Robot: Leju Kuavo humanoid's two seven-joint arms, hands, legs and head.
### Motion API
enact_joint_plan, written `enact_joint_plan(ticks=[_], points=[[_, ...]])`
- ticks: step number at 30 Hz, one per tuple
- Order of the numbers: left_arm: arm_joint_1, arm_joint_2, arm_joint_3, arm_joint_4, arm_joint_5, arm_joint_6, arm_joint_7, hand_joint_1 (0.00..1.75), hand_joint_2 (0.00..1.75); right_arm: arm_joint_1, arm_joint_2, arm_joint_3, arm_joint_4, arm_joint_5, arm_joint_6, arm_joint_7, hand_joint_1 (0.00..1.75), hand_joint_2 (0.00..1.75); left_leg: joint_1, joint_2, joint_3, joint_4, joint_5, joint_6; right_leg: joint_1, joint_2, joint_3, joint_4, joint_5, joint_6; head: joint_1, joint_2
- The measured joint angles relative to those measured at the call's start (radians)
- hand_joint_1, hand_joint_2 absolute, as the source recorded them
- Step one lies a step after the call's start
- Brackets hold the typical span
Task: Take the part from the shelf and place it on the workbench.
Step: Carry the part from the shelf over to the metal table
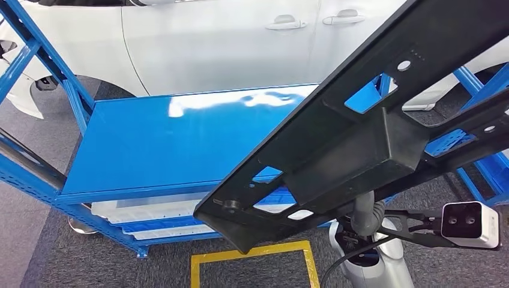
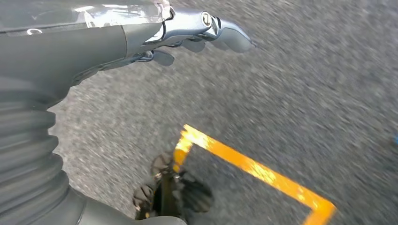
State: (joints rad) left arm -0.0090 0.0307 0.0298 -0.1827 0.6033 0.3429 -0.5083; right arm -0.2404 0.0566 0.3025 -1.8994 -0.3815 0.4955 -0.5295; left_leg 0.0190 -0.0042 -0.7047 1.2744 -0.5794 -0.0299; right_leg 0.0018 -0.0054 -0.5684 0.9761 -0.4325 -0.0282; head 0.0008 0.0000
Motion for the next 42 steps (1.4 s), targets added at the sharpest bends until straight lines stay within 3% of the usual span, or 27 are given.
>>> enact_joint_plan(ticks=[1, 2, 3, 5, 7, 9, 10, 12, 14, 15, 16, 17, 19, 21, 22, 24, 26, 29, 30, 31, 32, 34, 36, 37, 40, 42], points=[[0.000, 0.000, 0.000, 0.000, -0.002, 0.003, 0.002, 0.00, 1.75, 0.000, 0.000, 0.000, 0.000, 0.000, 0.001, 0.000, 1.75, 1.75, 0.000, 0.000, 0.012, 0.010, 0.004, 0.001, 0.002, 0.000, -0.012, 0.004, 0.007, 0.000, 0.000, 0.000], [0.000, 0.000, 0.000, 0.000, -0.004, 0.004, 0.003, 0.00, 1.75, 0.000, 0.000, 0.000, 0.000, 0.001, 0.001, 0.001, 1.75, 1.75, 0.000, 0.000, 0.044, -0.019, 0.025, 0.003, 0.004, 0.000, -0.024, 0.008, 0.013, 0.001, -0.001, 0.000], [0.000, 0.000, 0.000, 0.000, -0.008, 0.004, 0.003, 0.00, 1.75, 0.000, 0.000, 0.000, 0.000, 0.002, 0.000, 0.001, 1.75, 1.75, -0.001, 0.000, 0.093, -0.082, 0.050, 0.007, 0.006, 0.000, -0.035, 0.014, 0.018, 0.003, -0.001, 0.000], [-0.003, 0.002, -0.001, 0.000, -0.014, 0.001, 0.003, 0.00, 1.75, 0.000, -0.001, 0.000, -0.001, 0.003, 0.000, 0.002, 1.75, 1.75, -0.006, 0.000, 0.187, -0.219, 0.067, 0.017, 0.008, -0.001, -0.050, 0.024, 0.027, 0.009, 0.000, 0.000], [-0.005, 0.005, -0.001, 0.000, -0.018, -0.004, 0.003, 0.00, 1.75, 0.000, -0.002, 0.000, -0.004, 0.004, 0.000, 0.001, 1.75, 1.75, -0.013, 0.000, 0.216, -0.278, 0.062, 0.025, 0.008, -0.002, -0.056, 0.027, 0.038, 0.020, -0.002, 0.000], [-0.006, 0.007, -0.002, 0.000, -0.020, -0.007, 0.003, 0.00, 1.75, 0.000, -0.003, 0.000, -0.007, 0.004, 0.001, 0.000, 1.75, 1.75, -0.013, 0.002, 0.207, -0.285, 0.078, 0.035, 0.005, -0.002, -0.057, 0.026, 0.047, 0.032, -0.006, 0.000], [-0.007, 0.008, -0.003, 0.000, -0.022, -0.007, 0.003, 0.00, 1.75, 0.000, -0.004, 0.000, -0.008, 0.004, 0.001, -0.001, 1.75, 1.75, -0.012, 0.004, 0.202, -0.289, 0.088, 0.042, 0.003, -0.001, -0.063, 0.035, 0.036, 0.038, -0.006, 0.000], [-0.008, 0.009, -0.004, 0.000, -0.025, -0.008, 0.003, 0.00, 1.75, -0.001, -0.007, 0.000, -0.010, 0.007, 0.000, -0.002, 1.75, 1.75, -0.007, 0.008, 0.185, -0.296, 0.110, 0.053, -0.001, 0.002, -0.092, 0.108, -0.037, 0.051, -0.005, 0.000], [-0.009, 0.009, -0.005, 0.000, -0.027, -0.006, 0.002, 0.00, 1.75, -0.001, -0.009, 0.000, -0.010, 0.015, -0.007, -0.003, 1.75, 1.75, -0.008, 0.010, 0.159, -0.295, 0.131, 0.056, -0.007, 0.003, -0.136, 0.243, -0.128, 0.061, -0.004, 0.000], [-0.008, 0.009, -0.005, 0.000, -0.028, -0.005, 0.002, 0.00, 1.75, -0.001, -0.009, 0.002, -0.010, 0.020, -0.015, -0.003, 1.75, 1.75, -0.008, 0.010, 0.145, -0.293, 0.140, 0.056, -0.010, 0.003, -0.147, 0.297, -0.149, 0.065, -0.004, 0.000], [-0.008, 0.009, -0.006, 0.000, -0.029, -0.003, 0.001, 0.00, 1.75, -0.002, -0.009, 0.005, -0.010, 0.026, -0.028, -0.003, 1.75, 1.75, -0.008, 0.010, 0.131, -0.290, 0.149, 0.054, -0.013, 0.003, -0.142, 0.321, -0.149, 0.068, -0.004, 0.000], [-0.008, 0.009, -0.006, 0.000, -0.029, -0.001, 0.000, 0.00, 1.75, -0.003, -0.009, 0.009, -0.009, 0.031, -0.043, -0.003, 1.75, 1.75, -0.007, 0.010, 0.117, -0.287, 0.157, 0.052, -0.016, 0.003, -0.116, 0.303, -0.129, 0.069, -0.003, 0.000], [-0.008, 0.009, -0.006, 0.000, -0.029, 0.005, -0.001, 0.00, 1.75, -0.012, -0.009, 0.023, -0.009, 0.036, -0.069, -0.003, 1.75, 1.75, -0.007, 0.009, 0.093, -0.279, 0.171, 0.045, -0.019, 0.003, -0.014, 0.168, -0.087, 0.067, -0.003, 0.000], [-0.009, 0.009, -0.006, 0.000, -0.030, 0.009, -0.003, 0.00, 1.75, -0.023, -0.010, 0.036, -0.009, 0.042, -0.086, -0.002, 1.75, 1.75, -0.009, 0.007, 0.081, -0.274, 0.184, 0.034, -0.016, 0.005, 0.067, 0.044, -0.078, 0.056, -0.004, 0.000], [-0.009, 0.009, -0.006, 0.000, -0.031, 0.010, -0.003, 0.00, 1.75, -0.028, -0.011, 0.041, -0.008, 0.046, -0.094, -0.002, 1.75, 1.75, -0.009, 0.006, 0.078, -0.274, 0.192, 0.028, -0.012, 0.006, 0.080, 0.019, -0.082, 0.050, -0.003, 0.000], [-0.008, 0.009, -0.006, 0.000, -0.031, 0.013, -0.004, 0.00, 1.75, -0.036, -0.013, 0.051, -0.004, 0.052, -0.106, 0.000, 1.75, 1.75, -0.008, 0.003, 0.076, -0.279, 0.205, 0.015, -0.009, 0.003, 0.073, 0.012, -0.070, 0.033, 0.000, 0.000], [-0.007, 0.009, -0.006, 0.000, -0.032, 0.014, -0.004, 0.00, 1.75, -0.043, -0.014, 0.060, 0.001, 0.054, -0.110, 0.002, 1.75, 1.75, -0.005, 0.001, 0.060, -0.253, 0.177, 0.005, -0.011, -0.007, 0.060, 0.004, -0.052, 0.015, -0.001, 0.000], [-0.006, 0.009, -0.006, 0.000, -0.032, 0.014, -0.004, 0.00, 1.75, -0.049, -0.016, 0.072, 0.008, 0.055, -0.112, 0.003, 1.75, 1.75, -0.002, 0.001, 0.000, -0.078, 0.043, -0.005, -0.008, -0.019, 0.027, 0.002, -0.022, 0.000, -0.004, 0.000], [-0.005, 0.009, -0.006, 0.000, -0.031, 0.014, -0.004, 0.00, 1.75, -0.049, -0.017, 0.074, 0.011, 0.055, -0.113, 0.003, 1.75, 1.75, -0.002, 0.001, -0.015, -0.015, 0.015, -0.008, -0.006, -0.023, 0.013, 0.003, -0.013, -0.001, -0.005, 0.000], [-0.005, 0.009, -0.006, 0.000, -0.032, 0.014, -0.004, 0.00, 1.75, -0.049, -0.018, 0.076, 0.013, 0.055, -0.114, 0.004, 1.75, 1.75, -0.002, 0.001, -0.015, 0.019, 0.009, -0.009, -0.004, -0.028, -0.001, 0.006, -0.004, -0.001, -0.005, 0.000], [-0.004, 0.009, -0.006, 0.000, -0.032, 0.014, -0.004, 0.00, 1.75, -0.049, -0.018, 0.077, 0.016, 0.056, -0.116, 0.005, 1.75, 1.75, -0.002, 0.002, 0.005, 0.016, 0.022, -0.009, -0.003, -0.031, -0.014, 0.010, 0.003, 0.000, -0.005, 0.000], [-0.005, 0.009, -0.006, 0.000, -0.033, 0.013, -0.005, 0.00, 1.75, -0.050, -0.020, 0.081, 0.019, 0.056, -0.122, 0.008, 1.75, 1.75, -0.002, 0.004, 0.100, -0.098, 0.068, -0.003, -0.002, -0.037, -0.037, 0.020, 0.014, 0.006, -0.005, 0.000], [-0.006, 0.012, -0.006, 0.000, -0.036, 0.011, -0.007, 0.00, 1.75, -0.052, -0.022, 0.088, 0.020, 0.057, -0.129, 0.005, 1.75, 1.75, -0.007, 0.009, 0.190, -0.234, 0.077, 0.007, 0.001, -0.041, -0.051, 0.029, 0.024, 0.015, -0.005, 0.000], [-0.007, 0.013, -0.006, 0.000, -0.037, 0.009, -0.007, 0.00, 1.75, -0.053, -0.023, 0.092, 0.020, 0.059, -0.136, -0.001, 1.75, 1.75, -0.010, 0.011, 0.210, -0.270, 0.072, 0.012, 0.002, -0.043, -0.054, 0.031, 0.030, 0.021, -0.006, 0.000], [-0.006, 0.015, -0.006, 0.000, -0.038, 0.005, -0.008, 0.00, 1.75, -0.057, -0.028, 0.100, 0.021, 0.066, -0.162, -0.023, 1.75, 1.75, -0.010, 0.011, 0.203, -0.288, 0.085, 0.029, 0.001, -0.041, -0.061, 0.031, 0.041, 0.038, -0.009, 0.000], [-0.008, 0.016, -0.006, 0.000, -0.038, 0.004, -0.008, 0.00, 1.75, -0.058, -0.036, 0.101, 0.020, 0.068, -0.175, -0.030, 1.75, 1.75, -0.005, 0.012, 0.188, -0.294, 0.105, 0.042, -0.002, -0.023, -0.081, 0.078, -0.011, 0.051, -0.008, 0.000]])
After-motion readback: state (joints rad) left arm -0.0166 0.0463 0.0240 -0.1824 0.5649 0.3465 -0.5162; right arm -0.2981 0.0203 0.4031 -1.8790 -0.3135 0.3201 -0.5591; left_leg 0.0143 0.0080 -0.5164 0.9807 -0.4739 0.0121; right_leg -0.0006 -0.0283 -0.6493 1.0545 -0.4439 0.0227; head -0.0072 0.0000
